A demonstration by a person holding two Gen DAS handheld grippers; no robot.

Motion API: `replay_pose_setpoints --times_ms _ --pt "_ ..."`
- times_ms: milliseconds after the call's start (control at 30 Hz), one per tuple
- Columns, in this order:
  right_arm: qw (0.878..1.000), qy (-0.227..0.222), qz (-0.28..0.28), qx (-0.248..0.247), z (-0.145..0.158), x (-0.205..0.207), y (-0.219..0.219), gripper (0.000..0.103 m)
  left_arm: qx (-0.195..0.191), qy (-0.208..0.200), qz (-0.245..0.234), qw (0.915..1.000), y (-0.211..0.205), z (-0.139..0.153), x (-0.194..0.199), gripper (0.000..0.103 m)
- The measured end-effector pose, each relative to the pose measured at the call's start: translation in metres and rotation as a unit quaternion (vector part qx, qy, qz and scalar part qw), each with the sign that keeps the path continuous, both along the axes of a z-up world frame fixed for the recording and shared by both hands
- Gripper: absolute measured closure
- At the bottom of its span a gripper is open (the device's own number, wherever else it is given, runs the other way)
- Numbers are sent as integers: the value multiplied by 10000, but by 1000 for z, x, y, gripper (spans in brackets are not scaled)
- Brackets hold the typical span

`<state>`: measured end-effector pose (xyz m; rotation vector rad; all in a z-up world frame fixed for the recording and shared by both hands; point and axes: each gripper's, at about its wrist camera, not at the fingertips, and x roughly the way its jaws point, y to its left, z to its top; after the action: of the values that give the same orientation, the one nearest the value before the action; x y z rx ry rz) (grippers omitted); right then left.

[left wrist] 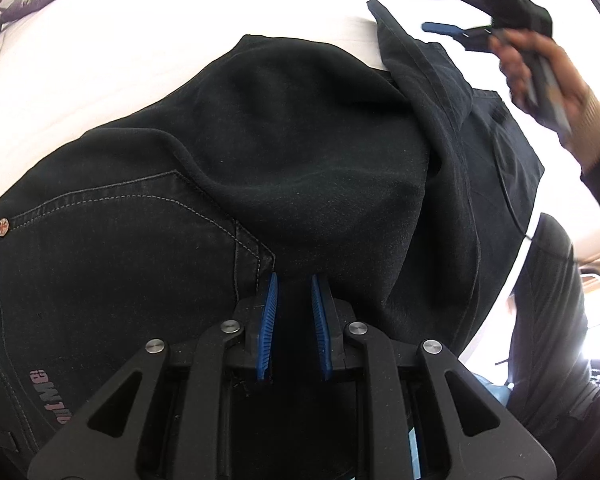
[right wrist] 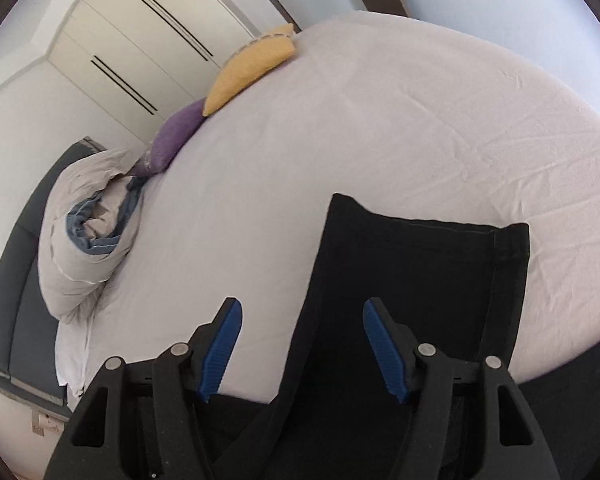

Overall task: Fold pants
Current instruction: 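Grasp the leg hems with the right gripper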

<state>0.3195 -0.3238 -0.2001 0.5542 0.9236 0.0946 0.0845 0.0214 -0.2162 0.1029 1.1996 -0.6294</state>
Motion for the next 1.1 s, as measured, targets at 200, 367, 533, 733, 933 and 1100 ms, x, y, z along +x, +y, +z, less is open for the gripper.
replay_pose_setpoints --times_ms 200,367,533,733,933,1100 --pt "9965 782 -247 -169 -18 35 -3 37 42 -94 16 9999 -10 -4 -3 86" --pt "9858 1513 -173 -709 -38 55 6 38 14 -130 51 9999 -7 -3 -6 86" --pt "9868 1452 -56 -720 -28 56 2 98 -62 -139 124 9998 0 -3 -6 86" --pt "9957 530 192 -735 47 29 3 99 -608 120 467 9970 18 -9 -1 86" --pt "9904 -1236 439 -440 179 -13 4 99 -1054 312 931 9896 33 -16 -2 86" --pt "9605 -2602 848 -499 241 -92 14 99 -1579 632 1283 9771 51 -25 0 86"
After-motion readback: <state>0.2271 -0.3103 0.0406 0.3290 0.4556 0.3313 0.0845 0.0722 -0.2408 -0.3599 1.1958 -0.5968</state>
